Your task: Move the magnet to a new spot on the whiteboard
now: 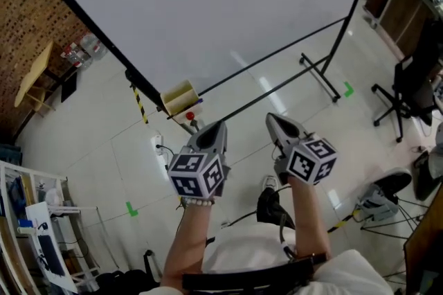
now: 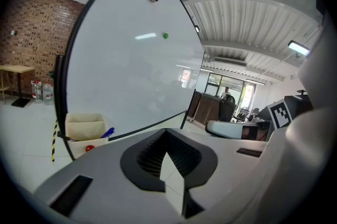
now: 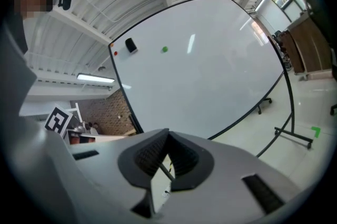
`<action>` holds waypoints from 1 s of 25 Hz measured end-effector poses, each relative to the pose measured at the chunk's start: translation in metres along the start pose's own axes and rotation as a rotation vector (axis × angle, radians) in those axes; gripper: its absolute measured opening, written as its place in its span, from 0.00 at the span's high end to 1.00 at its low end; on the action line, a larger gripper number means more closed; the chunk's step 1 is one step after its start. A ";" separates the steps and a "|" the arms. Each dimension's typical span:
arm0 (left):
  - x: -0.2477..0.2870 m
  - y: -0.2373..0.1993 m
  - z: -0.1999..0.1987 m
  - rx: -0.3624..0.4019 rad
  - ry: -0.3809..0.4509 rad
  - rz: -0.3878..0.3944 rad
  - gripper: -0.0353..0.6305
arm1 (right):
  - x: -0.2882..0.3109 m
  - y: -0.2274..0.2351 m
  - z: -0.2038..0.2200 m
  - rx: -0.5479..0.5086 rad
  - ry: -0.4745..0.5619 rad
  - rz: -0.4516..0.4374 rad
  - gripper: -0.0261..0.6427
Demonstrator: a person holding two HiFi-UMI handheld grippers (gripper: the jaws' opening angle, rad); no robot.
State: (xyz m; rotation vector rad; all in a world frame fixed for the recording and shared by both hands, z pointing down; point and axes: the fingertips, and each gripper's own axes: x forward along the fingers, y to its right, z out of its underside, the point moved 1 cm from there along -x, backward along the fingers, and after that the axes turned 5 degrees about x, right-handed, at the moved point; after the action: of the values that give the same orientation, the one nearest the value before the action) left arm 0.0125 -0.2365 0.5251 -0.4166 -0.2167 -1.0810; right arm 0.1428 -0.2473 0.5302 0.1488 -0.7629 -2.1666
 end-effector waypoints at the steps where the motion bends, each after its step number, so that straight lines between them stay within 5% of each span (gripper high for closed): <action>1: -0.020 -0.006 0.005 -0.002 0.009 0.003 0.96 | -0.002 -0.020 0.011 -0.018 -0.005 0.002 0.96; 10: -0.161 -0.041 0.051 -0.036 0.040 0.083 0.96 | -0.055 -0.152 0.090 -0.135 -0.012 0.115 0.96; 25: -0.213 0.045 0.066 0.010 0.066 0.178 0.96 | -0.163 -0.183 0.095 -0.179 0.050 0.202 0.96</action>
State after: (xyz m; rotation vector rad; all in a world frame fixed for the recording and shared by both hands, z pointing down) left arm -0.0436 -0.0176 0.4962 -0.3830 -0.1242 -0.9173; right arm 0.0957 0.0067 0.4796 0.0315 -0.5280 -2.0185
